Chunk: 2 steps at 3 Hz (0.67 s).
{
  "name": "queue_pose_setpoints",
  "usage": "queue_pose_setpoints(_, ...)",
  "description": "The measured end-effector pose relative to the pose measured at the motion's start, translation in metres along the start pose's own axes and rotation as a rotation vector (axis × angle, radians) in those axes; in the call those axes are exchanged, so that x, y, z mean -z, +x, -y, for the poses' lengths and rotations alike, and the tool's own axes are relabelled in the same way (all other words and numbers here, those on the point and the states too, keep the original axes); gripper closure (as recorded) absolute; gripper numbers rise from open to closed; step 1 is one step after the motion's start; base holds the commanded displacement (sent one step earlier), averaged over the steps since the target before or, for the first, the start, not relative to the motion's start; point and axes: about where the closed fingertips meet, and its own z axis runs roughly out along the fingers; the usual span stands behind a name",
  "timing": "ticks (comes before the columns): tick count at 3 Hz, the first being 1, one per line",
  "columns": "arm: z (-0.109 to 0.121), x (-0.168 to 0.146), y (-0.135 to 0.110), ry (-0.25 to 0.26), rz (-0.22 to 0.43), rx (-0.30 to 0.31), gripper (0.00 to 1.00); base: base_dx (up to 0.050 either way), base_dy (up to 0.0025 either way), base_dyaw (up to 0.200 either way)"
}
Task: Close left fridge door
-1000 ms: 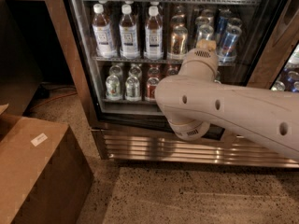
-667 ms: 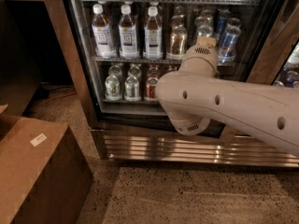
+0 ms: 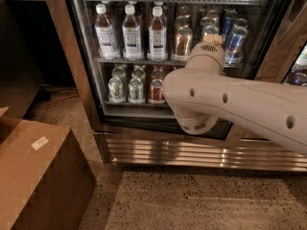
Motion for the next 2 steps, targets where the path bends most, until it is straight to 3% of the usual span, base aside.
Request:
queue_pose_setpoints(1, 0.0, 0.0, 0.0, 0.0, 0.0, 0.0, 1.0, 0.0, 0.0, 0.0)
queue_pose_setpoints(2, 0.0064, -0.0024, -0.0032, 0.048, -0.034, -0.011, 1.0, 0.0, 0.0, 0.0)
